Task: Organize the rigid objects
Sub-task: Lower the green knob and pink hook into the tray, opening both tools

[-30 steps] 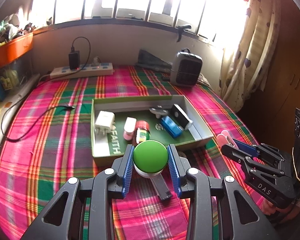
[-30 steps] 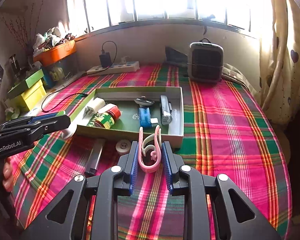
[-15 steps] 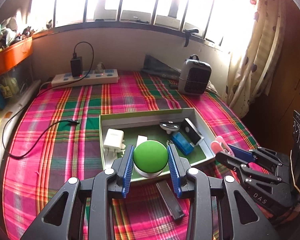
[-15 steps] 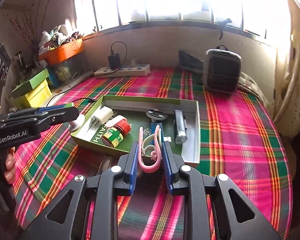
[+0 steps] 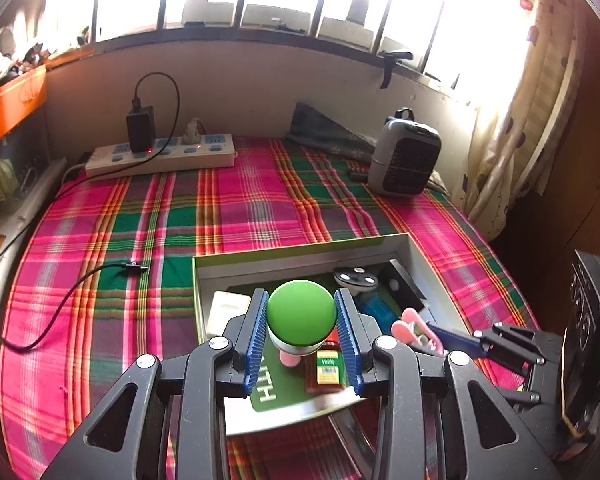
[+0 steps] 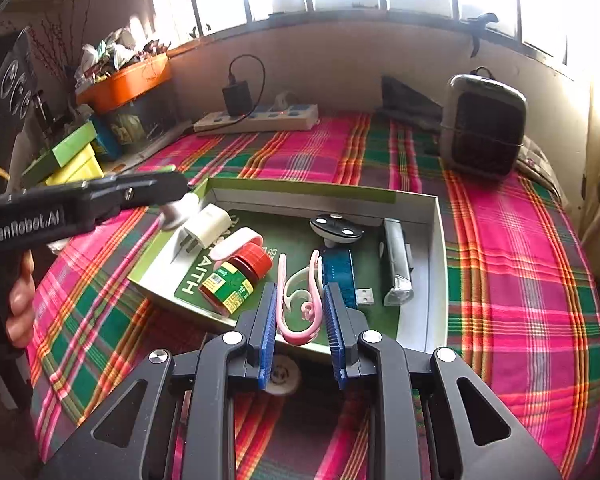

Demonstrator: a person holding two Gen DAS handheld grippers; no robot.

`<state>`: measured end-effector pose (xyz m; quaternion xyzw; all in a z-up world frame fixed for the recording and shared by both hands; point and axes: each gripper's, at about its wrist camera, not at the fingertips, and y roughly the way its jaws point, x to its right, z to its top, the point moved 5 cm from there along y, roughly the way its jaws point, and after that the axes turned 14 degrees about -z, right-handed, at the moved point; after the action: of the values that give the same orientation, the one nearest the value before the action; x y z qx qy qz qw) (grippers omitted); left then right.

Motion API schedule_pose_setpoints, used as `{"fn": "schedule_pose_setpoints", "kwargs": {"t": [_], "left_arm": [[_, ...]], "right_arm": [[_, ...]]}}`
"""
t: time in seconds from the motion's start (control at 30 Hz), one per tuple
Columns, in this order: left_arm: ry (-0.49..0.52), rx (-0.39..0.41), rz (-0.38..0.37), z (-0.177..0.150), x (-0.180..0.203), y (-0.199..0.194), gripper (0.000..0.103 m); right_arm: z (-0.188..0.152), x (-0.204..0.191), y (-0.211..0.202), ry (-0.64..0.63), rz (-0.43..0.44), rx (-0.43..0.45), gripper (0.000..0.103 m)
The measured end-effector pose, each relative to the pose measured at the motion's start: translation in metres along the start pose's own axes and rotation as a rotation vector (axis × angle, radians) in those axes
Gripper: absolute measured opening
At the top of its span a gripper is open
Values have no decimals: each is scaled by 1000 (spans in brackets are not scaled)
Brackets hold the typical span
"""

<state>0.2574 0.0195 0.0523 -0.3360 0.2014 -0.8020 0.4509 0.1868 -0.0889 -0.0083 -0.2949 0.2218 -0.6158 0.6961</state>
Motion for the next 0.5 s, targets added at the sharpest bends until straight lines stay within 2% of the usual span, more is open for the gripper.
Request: {"fn": "schedule_pose_setpoints", "kwargs": {"t": [0.5], "left_arm": [[-12, -76, -2, 8, -16, 48, 33]], "right_arm": [[1, -10, 30, -43, 22, -51, 24]]}}
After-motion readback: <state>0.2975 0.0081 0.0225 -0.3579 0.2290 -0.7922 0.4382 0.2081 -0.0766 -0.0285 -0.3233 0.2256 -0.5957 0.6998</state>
